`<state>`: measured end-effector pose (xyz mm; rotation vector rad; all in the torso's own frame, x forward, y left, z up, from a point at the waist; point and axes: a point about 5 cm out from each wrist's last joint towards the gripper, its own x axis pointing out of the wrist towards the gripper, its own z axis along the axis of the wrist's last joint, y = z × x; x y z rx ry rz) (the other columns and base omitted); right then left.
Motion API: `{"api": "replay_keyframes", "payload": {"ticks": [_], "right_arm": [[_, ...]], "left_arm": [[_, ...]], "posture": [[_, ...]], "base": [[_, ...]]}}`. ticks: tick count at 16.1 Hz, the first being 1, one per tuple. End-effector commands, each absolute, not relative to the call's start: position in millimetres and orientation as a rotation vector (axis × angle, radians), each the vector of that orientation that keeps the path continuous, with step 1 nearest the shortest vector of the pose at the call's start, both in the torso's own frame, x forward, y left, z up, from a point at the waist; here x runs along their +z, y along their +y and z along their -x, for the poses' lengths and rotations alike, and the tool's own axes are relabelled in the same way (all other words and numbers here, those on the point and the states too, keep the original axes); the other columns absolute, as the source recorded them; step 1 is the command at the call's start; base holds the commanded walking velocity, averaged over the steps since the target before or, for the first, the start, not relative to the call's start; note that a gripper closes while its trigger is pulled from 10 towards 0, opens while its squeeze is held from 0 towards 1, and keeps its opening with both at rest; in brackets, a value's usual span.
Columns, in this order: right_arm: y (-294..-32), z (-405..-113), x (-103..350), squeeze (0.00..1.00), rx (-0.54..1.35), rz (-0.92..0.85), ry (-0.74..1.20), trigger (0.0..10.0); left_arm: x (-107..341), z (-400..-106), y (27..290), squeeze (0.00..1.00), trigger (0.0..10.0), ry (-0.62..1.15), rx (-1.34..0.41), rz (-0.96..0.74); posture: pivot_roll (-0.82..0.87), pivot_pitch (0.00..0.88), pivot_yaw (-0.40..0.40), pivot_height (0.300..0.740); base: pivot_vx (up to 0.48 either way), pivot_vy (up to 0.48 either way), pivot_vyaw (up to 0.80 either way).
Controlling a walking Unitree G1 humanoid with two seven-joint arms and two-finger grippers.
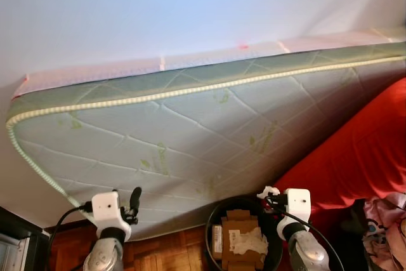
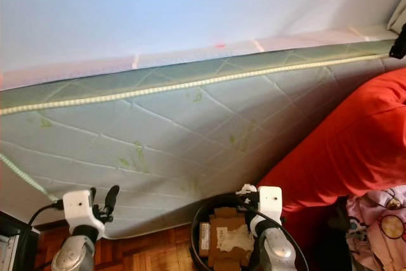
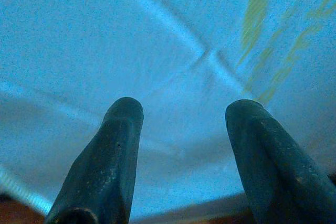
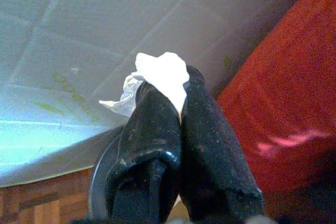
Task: Clean up the room
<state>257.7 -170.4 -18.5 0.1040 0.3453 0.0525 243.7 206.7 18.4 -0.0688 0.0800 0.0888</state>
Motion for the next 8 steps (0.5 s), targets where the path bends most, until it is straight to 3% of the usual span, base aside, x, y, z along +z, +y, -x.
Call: {"api": "replay_keyframes", "payload": {"ticks": [1, 5, 8], "right_arm": [[-172, -256, -18, 0.00, 0.047, -0.088, 0.334, 10.0], [-171, -260, -12, 0.00, 0.016, -0.088, 0.294, 10.0], [-160, -260, -11, 0.00, 0.031, -0.096, 0.283, 10.0]], "left_arm": [[21, -242, 205, 0.00, 10.0, 0.077, 0.077, 0.070], [26, -237, 196, 0.00, 10.0, 0.085, 0.057, 0.074], [22, -233, 194, 0.00, 10.0, 0.119, 0.040, 0.070]], "posture": [[0.00, 0.134, -0.049, 0.740], [-0.01, 0.133, -0.045, 0.697], [-0.01, 0.120, -0.038, 0.697]], "base": [[0.000, 0.000, 0.00], [0.000, 0.000, 0.00], [0.000, 0.000, 0.00]]}}
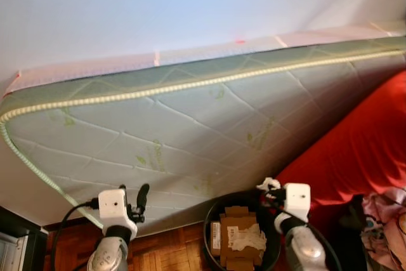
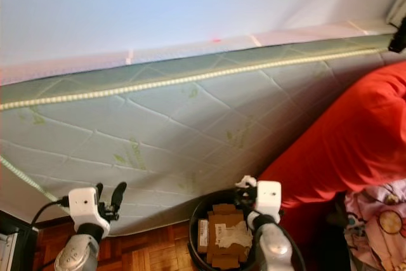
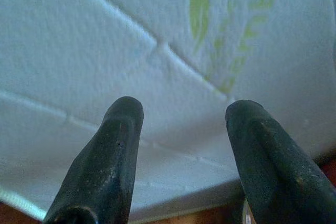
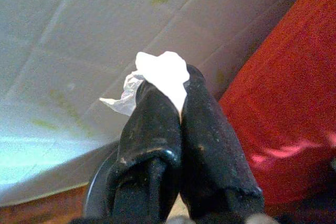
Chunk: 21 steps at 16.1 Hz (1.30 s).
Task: Clean up the room
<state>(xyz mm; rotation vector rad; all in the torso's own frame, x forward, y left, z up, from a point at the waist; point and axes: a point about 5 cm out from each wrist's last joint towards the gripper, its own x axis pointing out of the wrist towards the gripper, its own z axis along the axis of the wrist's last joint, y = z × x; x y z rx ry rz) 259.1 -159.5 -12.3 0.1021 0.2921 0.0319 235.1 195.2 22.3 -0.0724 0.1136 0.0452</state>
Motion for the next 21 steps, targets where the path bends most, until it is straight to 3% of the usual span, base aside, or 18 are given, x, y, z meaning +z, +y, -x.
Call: {"api": "replay_keyframes", "payload": {"ticks": [1, 3, 6, 14, 21], "right_arm": [[-160, -262, -10, 0.00, 0.025, -0.090, 0.298, 10.0], [-162, -263, -11, 0.00, 0.021, -0.083, 0.316, 10.0], [-169, -264, -10, 0.00, 0.023, -0.073, 0.321, 10.0], [-155, -273, -15, 0.00, 0.092, -0.043, 0.431, 10.0], [-144, -284, -15, 0.00, 0.102, -0.025, 0.528, 10.0]], "left_arm": [[24, -234, 195, 0.00, 10.0, 0.124, 0.041, 0.071], [24, -234, 196, 0.00, 10.0, 0.126, 0.042, 0.070], [26, -232, 198, 0.00, 10.0, 0.130, 0.039, 0.066], [29, -227, 198, 0.00, 10.0, 0.136, 0.048, 0.066], [57, -226, 195, 0.00, 10.0, 0.066, 0.071, 0.073]], "posture": [[-0.01, 0.117, -0.036, 0.697], [-0.01, 0.114, -0.033, 0.697], [-0.01, 0.116, -0.032, 0.663], [0.03, 0.177, -0.049, 0.663], [0.10, 0.333, -0.081, 0.663]], "base": [[0.000, 0.000, 0.00], [0.000, 0.000, 0.00], [0.000, 0.000, 0.00], [0.000, 0.000, 0.00], [0.000, 0.000, 0.00]]}}
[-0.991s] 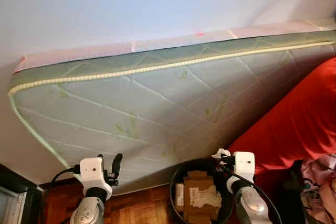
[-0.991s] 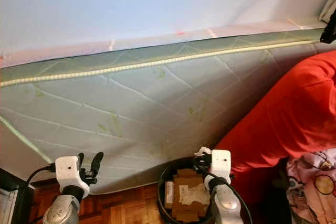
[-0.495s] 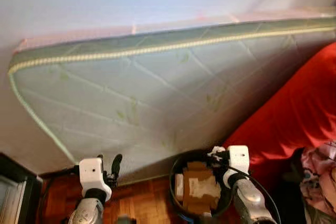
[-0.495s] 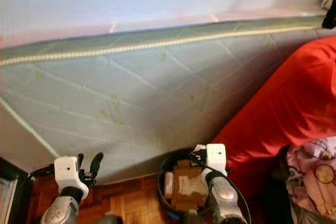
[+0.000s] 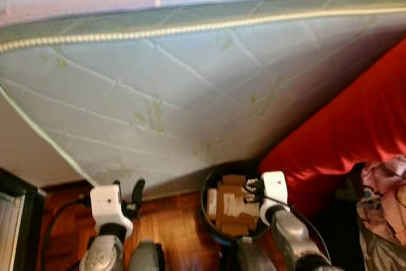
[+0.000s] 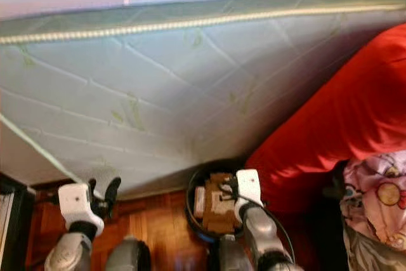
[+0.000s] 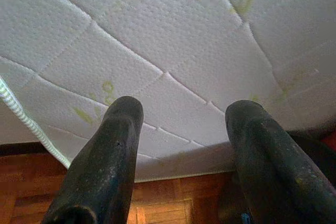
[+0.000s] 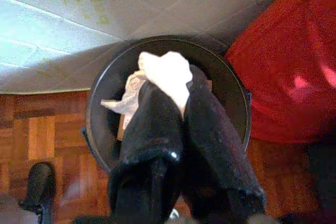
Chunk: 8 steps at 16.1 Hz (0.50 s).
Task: Clean up the room
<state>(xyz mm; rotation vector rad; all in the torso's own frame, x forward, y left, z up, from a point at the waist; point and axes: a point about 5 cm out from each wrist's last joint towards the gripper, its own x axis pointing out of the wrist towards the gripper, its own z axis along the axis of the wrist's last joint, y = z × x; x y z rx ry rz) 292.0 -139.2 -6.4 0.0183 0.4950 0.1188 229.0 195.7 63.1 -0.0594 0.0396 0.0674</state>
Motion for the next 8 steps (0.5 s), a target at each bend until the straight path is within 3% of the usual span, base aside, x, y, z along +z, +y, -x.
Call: {"api": "replay_keyframes", "payload": {"ticks": [1, 5, 8], "right_arm": [[-146, -291, -9, 0.00, 0.070, -0.028, 0.538, 10.0], [-165, -304, 2, 0.00, -0.020, -0.034, 0.527, 10.0], [-170, -307, 5, 0.00, -0.034, -0.021, 0.522, 10.0]], "left_arm": [[69, -224, 195, 0.00, 10.0, 0.039, 0.081, 0.073], [83, -208, 190, 0.00, 10.0, 0.025, 0.090, 0.083], [89, -200, 188, 0.00, 10.0, 0.021, 0.094, 0.086]], "posture": [[0.11, 0.357, -0.082, 0.663], [0.16, 0.451, -0.090, 0.663], [0.17, 0.473, -0.095, 0.663]], "base": [[0.000, 0.000, 0.00], [0.000, 0.000, 0.00], [0.000, 0.000, 0.00]]}}
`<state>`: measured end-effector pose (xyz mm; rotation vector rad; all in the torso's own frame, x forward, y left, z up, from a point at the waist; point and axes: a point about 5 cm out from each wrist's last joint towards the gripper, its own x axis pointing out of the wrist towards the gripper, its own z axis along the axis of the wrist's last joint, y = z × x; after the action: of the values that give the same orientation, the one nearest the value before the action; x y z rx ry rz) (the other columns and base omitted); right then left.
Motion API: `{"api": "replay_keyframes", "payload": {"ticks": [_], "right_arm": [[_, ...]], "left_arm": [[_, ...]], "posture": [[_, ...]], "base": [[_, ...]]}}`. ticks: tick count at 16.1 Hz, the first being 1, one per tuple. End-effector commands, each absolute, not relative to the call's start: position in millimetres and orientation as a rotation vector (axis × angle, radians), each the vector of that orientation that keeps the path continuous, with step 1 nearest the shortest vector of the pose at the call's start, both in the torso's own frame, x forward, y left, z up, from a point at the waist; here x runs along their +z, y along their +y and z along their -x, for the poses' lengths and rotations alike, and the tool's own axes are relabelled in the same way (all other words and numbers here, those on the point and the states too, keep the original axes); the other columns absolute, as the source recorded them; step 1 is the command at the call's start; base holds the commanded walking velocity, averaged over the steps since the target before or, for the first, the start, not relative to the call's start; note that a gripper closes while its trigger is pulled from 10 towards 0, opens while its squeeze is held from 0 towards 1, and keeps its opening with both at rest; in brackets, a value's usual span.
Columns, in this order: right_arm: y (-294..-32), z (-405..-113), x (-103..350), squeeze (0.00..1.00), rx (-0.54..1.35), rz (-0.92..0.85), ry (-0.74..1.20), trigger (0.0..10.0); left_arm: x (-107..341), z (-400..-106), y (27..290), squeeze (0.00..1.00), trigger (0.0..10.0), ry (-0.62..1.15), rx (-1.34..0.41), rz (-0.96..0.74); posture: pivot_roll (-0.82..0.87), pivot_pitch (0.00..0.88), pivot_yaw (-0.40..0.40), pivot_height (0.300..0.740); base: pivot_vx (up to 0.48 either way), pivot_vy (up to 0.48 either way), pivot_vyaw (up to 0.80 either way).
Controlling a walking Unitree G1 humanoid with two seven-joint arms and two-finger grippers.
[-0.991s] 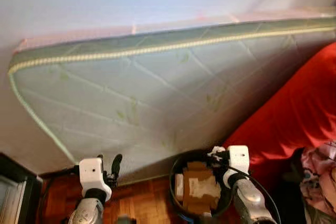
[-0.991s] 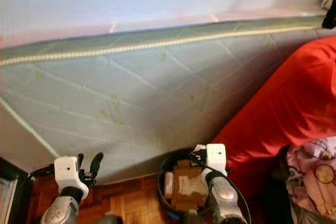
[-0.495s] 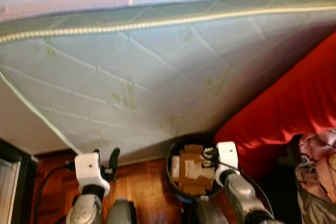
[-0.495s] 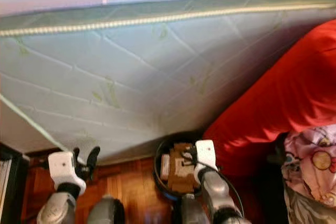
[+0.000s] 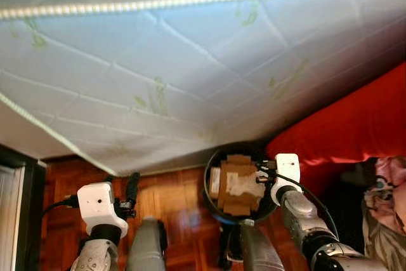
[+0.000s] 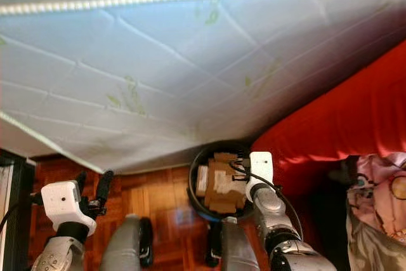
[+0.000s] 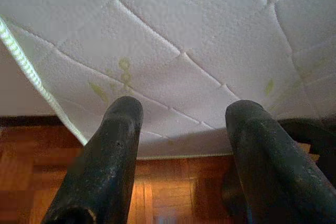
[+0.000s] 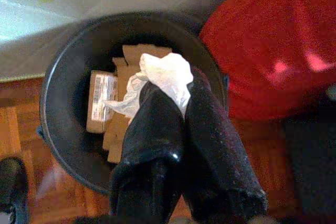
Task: Clean up the room
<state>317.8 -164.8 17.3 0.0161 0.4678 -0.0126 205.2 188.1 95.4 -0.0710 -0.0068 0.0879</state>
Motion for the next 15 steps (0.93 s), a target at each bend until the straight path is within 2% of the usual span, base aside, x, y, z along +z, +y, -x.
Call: {"api": "replay_keyframes", "payload": {"ticks": [1, 3, 7, 8, 15], "right_arm": [[-172, -307, 5, 0.00, -0.054, -0.044, 0.528, 10.0], [-172, -306, 4, 0.52, -0.054, -0.044, 0.537, 10.0], [-172, -305, 2, 0.59, -0.051, -0.069, 0.548, 10.0], [-170, -305, 2, 0.77, -0.045, -0.078, 0.548, 10.0], [-159, -306, 2, 0.75, 0.044, -0.077, 0.554, 10.0]], "left_arm": [[94, -198, 187, 0.00, 10.0, 0.027, 0.101, 0.090], [97, -195, 186, 0.00, 10.0, 0.034, 0.106, 0.092], [98, -188, 187, 0.00, 10.0, 0.066, 0.120, 0.094], [99, -187, 187, 0.00, 10.0, 0.071, 0.120, 0.094], [99, -189, 185, 0.00, 10.0, 0.091, 0.116, 0.097]], "posture": [[0.17, 0.482, -0.099, 0.663], [0.18, 0.492, -0.101, 0.663], [0.18, 0.497, -0.100, 0.663], [0.18, 0.496, -0.099, 0.663], [0.18, 0.493, -0.089, 0.663]], "base": [[0.000, 0.000, 0.00], [0.000, 0.000, 0.00], [0.000, 0.000, 0.00], [0.000, 0.000, 0.00], [0.000, 0.000, 0.00]]}}
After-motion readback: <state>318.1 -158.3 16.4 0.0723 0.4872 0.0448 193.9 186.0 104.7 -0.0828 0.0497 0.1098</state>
